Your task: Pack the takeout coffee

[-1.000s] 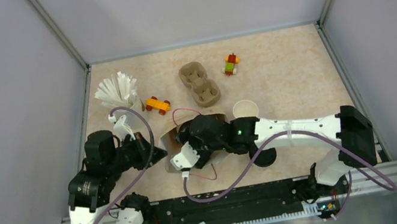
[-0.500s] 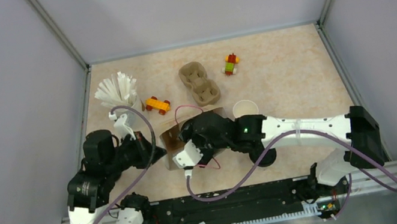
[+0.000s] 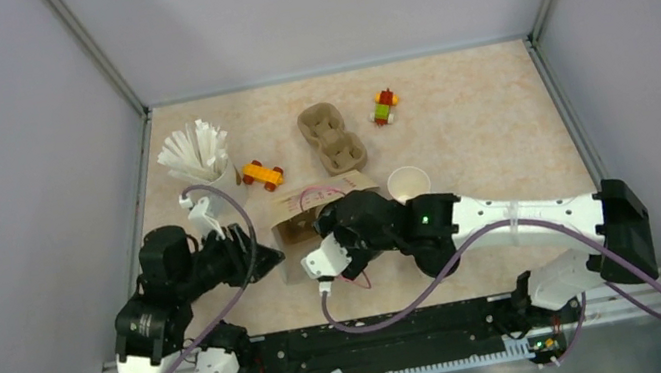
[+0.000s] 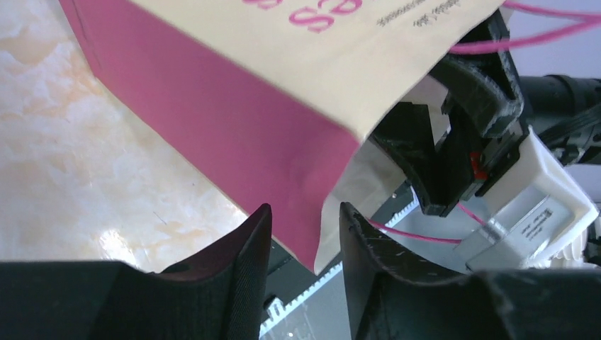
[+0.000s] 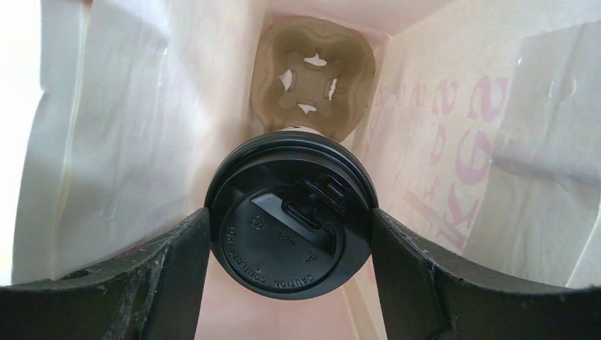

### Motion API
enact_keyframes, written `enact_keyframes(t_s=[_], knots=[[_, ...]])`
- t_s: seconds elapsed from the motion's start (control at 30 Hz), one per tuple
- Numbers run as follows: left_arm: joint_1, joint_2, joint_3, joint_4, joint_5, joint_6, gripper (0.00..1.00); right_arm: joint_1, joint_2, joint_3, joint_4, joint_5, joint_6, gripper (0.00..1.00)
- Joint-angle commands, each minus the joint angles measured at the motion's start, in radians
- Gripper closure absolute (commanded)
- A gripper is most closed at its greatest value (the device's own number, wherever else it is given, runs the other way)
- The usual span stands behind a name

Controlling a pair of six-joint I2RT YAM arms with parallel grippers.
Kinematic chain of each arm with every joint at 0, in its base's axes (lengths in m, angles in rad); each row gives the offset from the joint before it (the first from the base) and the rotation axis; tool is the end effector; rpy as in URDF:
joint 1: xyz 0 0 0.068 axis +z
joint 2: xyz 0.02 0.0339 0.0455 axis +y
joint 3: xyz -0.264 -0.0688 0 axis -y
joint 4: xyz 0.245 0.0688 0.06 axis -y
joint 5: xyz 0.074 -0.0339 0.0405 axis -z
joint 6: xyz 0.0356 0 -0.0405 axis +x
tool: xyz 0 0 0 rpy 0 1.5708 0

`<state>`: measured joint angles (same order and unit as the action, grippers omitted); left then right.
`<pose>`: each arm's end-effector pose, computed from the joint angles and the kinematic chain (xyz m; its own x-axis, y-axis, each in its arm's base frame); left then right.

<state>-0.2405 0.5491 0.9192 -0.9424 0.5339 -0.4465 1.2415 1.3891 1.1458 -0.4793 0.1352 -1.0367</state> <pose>0.0826 -0.0389 0.3392 -0.7424 -0.2007 -0.6392 0.3326 0.7179 -0.6116 0.1037 0.2885 0.3001 0.6700 -0.6767 -0.3051 -0.6447 -0.3268 -0.6910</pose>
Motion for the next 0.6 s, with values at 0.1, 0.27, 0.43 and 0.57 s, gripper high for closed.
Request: enact_keyframes(t_s=[0.1, 0.27, 0.43, 0.57], knots=[[0.004, -0.103, -0.052, -0.013, -0.014, -0.154, 0.44, 0.016, 0.038, 0.022, 0.111, 0.012, 0.101, 0.36], [0.004, -0.115, -0.088, 0.000, -0.044, -0.169, 0.39, 0.032, 0.054, 0.019, 0.144, 0.032, 0.123, 0.36], [0.004, -0.093, -0.131, 0.049, -0.075, -0.153, 0.57, 0.045, 0.054, 0.023, 0.153, 0.041, 0.137, 0.36], [0.004, -0.085, -0.106, 0.140, -0.118, -0.076, 0.86, 0.047, 0.045, 0.026, 0.125, 0.051, 0.126, 0.36]])
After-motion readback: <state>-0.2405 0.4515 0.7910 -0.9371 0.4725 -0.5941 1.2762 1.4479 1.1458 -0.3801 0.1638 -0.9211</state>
